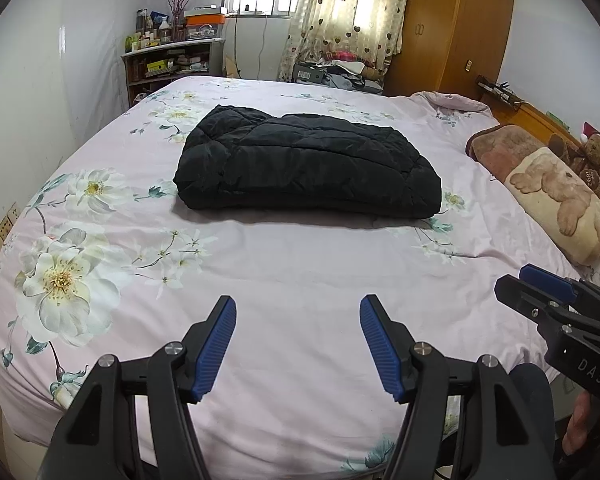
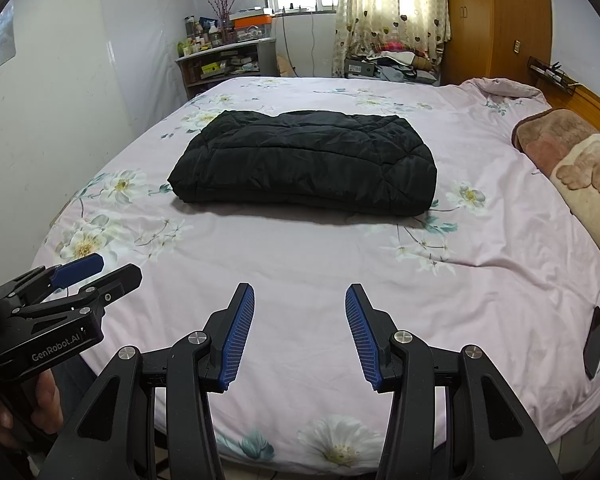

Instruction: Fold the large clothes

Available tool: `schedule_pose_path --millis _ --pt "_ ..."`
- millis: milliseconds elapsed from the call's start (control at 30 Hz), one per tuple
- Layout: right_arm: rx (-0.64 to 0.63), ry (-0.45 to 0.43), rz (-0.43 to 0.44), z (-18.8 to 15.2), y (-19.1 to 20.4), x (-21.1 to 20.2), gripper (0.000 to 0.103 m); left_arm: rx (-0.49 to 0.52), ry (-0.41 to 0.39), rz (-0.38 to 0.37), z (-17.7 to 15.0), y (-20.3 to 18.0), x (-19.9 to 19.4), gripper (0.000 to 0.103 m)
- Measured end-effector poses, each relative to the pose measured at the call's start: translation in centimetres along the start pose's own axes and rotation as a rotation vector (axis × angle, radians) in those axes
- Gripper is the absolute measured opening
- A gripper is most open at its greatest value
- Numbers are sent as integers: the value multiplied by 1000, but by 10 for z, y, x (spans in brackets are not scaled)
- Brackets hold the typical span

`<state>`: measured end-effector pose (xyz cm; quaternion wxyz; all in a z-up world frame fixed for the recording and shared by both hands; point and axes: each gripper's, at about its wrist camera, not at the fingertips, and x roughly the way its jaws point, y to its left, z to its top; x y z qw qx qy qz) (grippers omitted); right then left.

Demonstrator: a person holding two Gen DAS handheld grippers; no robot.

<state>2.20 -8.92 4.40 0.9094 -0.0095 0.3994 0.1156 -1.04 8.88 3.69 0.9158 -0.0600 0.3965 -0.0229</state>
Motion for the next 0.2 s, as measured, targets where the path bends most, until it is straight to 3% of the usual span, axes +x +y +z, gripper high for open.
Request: schedule_pose_path --millis 200 --pt "0 0 -1 -1 0 1 48 -3 1 3 -1 -1 2 66"
